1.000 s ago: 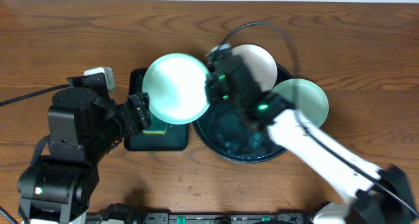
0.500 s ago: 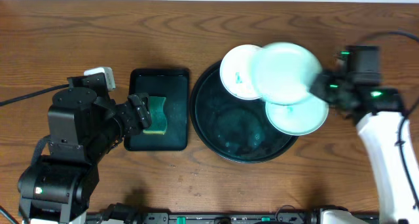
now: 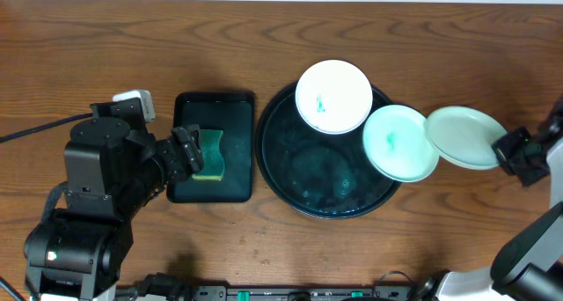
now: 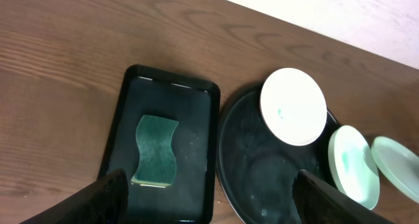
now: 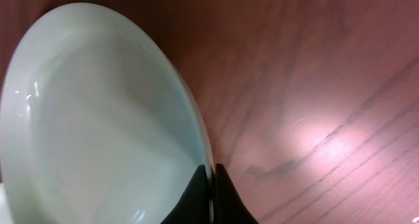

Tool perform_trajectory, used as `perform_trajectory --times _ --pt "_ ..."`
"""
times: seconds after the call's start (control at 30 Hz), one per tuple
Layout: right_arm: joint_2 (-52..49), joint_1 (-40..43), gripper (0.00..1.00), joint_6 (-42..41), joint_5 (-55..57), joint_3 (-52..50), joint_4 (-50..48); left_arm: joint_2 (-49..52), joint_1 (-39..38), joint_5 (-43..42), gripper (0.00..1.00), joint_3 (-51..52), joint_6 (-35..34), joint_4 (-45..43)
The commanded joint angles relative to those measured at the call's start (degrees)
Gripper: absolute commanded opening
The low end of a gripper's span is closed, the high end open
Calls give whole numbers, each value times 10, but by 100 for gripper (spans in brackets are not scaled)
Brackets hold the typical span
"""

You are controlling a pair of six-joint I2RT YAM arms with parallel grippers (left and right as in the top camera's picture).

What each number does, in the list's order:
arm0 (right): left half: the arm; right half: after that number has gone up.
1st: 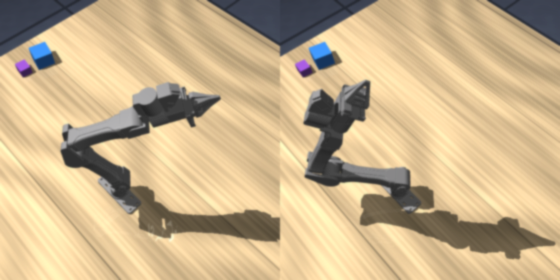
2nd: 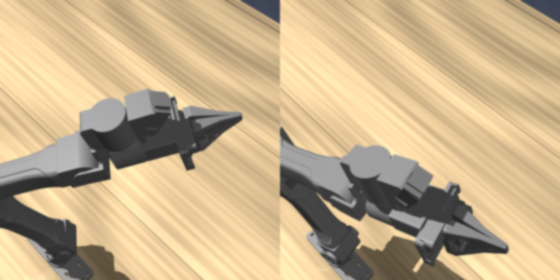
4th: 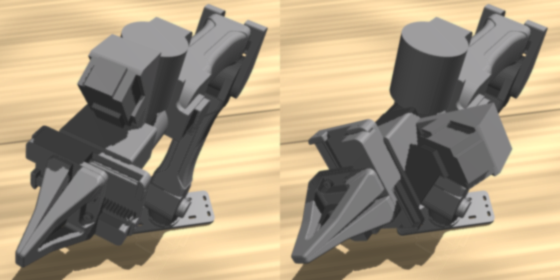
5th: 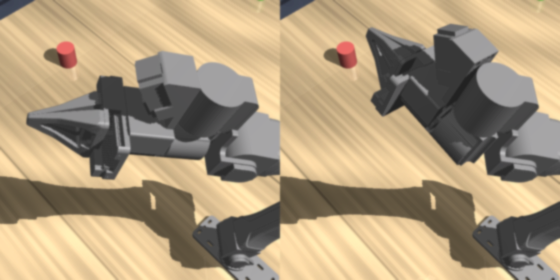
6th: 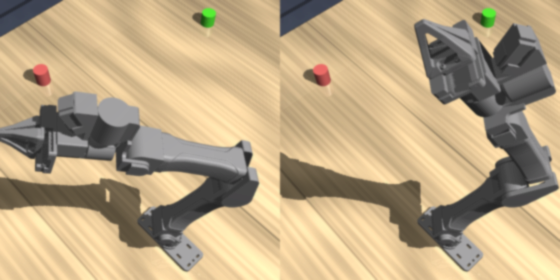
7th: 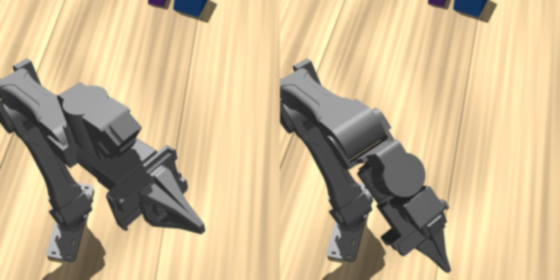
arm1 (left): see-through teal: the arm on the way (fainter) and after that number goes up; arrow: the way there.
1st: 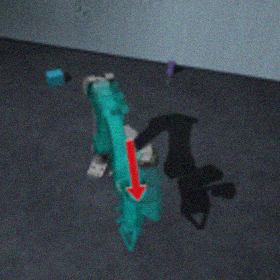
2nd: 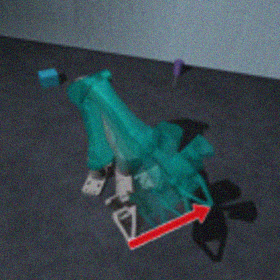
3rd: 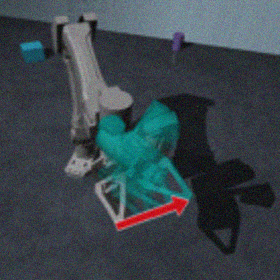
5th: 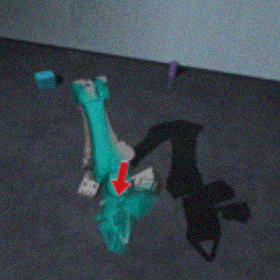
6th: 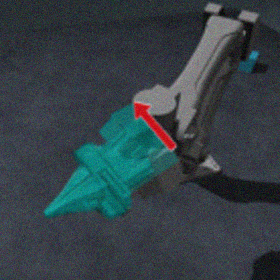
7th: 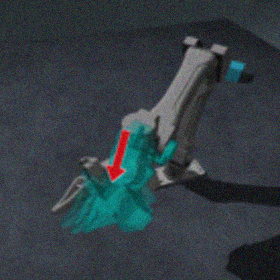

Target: Clean dirty plates on tray and stack at the side

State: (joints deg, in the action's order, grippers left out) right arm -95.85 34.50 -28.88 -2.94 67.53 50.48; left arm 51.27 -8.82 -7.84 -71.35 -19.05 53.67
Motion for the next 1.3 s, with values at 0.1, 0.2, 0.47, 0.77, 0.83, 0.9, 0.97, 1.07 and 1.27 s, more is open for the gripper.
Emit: perform_trajectory --times 0.1,0.2,0.47,0.77,0.83,0.9,0.97,1.07,1.27 --pt "-31 34 1 31 -15 2 2 0 2 -5 81 -5 6 0" --pt "-31 33 1 38 -9 2 2 0 2 -5 81 -5 6 0" --pt "-30 38 1 54 49 2 3 0 2 -5 81 -5 6 0" --pt "-52 37 1 54 89 -8 -1 0 2 -5 81 -5 6 0" --pt "-61 37 1 52 82 -22 -4 0 2 -5 81 -5 6 0" --pt "-66 37 1 52 73 -35 -12 0 2 -5 81 -5 6 0" --pt "-67 37 2 52 82 -48 -27 0 2 -5 81 -5 6 0" --pt "-64 37 7 59 85 -45 -40 0 2 -5 81 -5 6 0" --pt "-34 37 41 101 13 -9 -44 0 2 -5 81 -5 6 0"
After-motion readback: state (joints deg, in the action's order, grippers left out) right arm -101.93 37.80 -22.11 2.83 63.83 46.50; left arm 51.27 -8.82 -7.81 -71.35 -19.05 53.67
